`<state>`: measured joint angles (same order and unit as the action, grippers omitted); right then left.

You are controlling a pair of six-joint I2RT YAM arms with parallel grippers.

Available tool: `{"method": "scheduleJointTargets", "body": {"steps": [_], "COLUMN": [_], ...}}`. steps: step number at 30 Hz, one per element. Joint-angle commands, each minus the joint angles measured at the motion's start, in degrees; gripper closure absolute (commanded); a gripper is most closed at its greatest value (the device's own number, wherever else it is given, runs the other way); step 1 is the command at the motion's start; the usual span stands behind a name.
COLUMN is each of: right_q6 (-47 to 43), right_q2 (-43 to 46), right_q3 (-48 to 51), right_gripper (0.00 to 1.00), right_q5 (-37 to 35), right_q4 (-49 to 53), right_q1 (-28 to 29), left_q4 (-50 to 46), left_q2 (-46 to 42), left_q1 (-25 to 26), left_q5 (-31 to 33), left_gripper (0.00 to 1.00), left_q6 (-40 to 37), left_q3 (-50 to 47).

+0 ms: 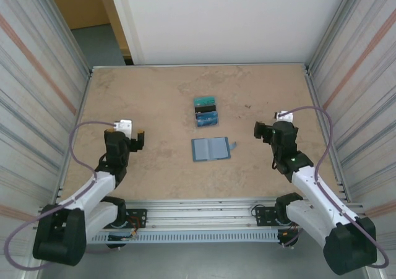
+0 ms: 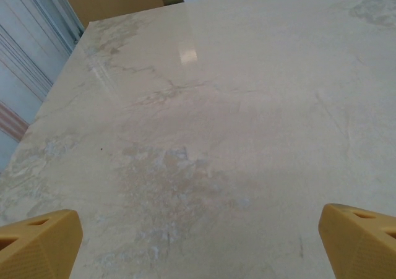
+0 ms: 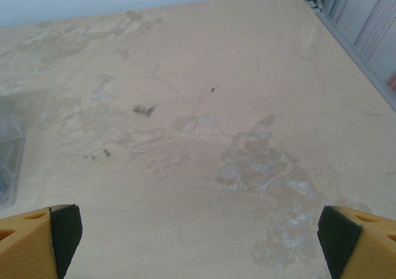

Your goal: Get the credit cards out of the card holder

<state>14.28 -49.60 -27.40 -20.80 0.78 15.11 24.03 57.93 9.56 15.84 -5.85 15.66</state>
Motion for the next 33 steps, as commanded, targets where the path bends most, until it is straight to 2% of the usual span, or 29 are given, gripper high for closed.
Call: {"method": "scheduleJointTargets", "body": {"steps": [1, 11, 15, 18, 20, 24, 25, 33], "right_q6": [-2.40, -1.88, -2.15, -2.40, -2.75, -3.89, -4.65, -7.15], "right_q2": [-1.30, -5.58, -6.66, -9.20, -11.96, -18.84, -20.58, -28.48], "right_q3": [3.11, 9.39, 9.91, 10.41, 10.63, 10.45, 10.13, 8.26], "right_gripper": [0.01, 0.01, 0.01, 0.01, 0.01, 0.01, 0.01, 0.01], "right_q5": [3.06, 9.21, 10.66, 11.61, 12.56, 14.56, 15.08, 19.42], "right_q4": [-10.05, -24.34, -26.24, -29.62, -32.88, -39.55, -40.18, -45.92], "right_q1": [-3.34, -13.51, -15.99, -16.69, -16.87, -17.06, -17.04, -18.74], "left_q4": [14.07, 28.27, 34.66, 36.57, 28.52, 20.57, 21.46, 21.28], "left_q2": [4.69, 20.48, 26.38, 29.32, 27.90, 28.63, 29.06, 28.72], "left_q1": [-1.78, -2.26, -2.80, -3.85, -4.64, -9.36, -10.63, -10.48], "left_q5": [-4.11, -8.64, -8.91, -11.55, -14.91, -22.48, -24.41, -24.08], "left_gripper": [0.01, 0.01, 0.01, 0.01, 0.01, 0.01, 0.01, 0.01], "left_q6": [-1.55, -2.66, -2.49, -2.47, -2.32, 0.76, 1.74, 1.68], "left_q3": [-0.95, 0.68, 0.14, 0.90, 3.70, 8.26, 8.07, 7.89]}}
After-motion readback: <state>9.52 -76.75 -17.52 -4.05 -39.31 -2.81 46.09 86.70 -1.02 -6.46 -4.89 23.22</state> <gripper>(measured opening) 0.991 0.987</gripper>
